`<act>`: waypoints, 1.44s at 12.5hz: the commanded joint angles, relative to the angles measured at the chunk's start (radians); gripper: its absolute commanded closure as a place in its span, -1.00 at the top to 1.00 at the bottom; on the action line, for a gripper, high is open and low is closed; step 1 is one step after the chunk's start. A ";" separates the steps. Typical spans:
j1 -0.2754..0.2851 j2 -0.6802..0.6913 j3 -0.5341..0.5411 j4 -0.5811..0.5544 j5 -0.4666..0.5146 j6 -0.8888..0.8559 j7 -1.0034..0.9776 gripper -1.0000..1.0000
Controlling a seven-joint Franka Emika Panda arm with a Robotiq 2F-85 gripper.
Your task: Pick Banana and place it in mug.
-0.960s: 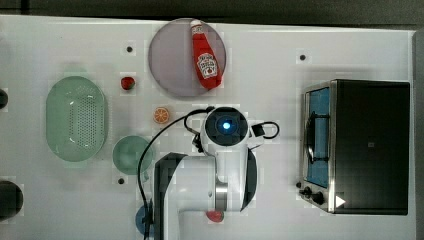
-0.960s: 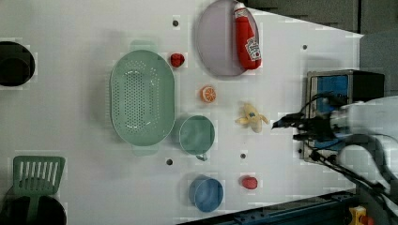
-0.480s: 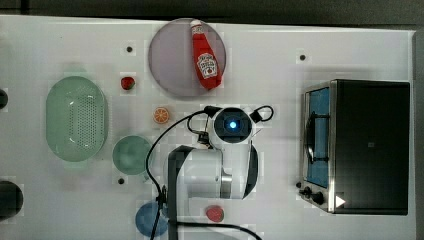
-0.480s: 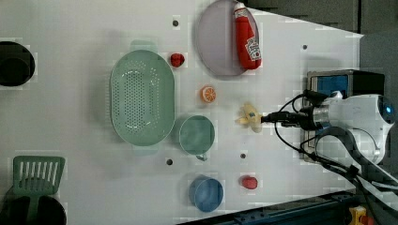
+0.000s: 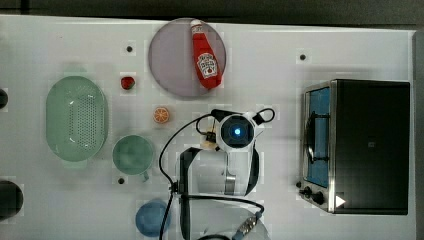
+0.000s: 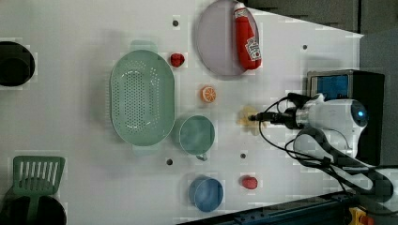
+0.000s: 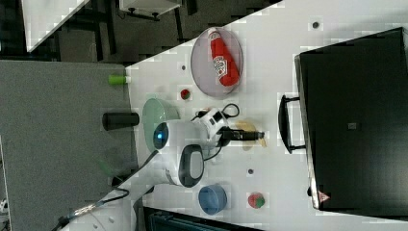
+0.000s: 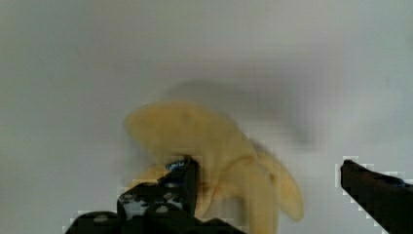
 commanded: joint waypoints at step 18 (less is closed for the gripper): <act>-0.007 -0.417 -0.008 0.042 0.001 -0.364 -0.048 -0.38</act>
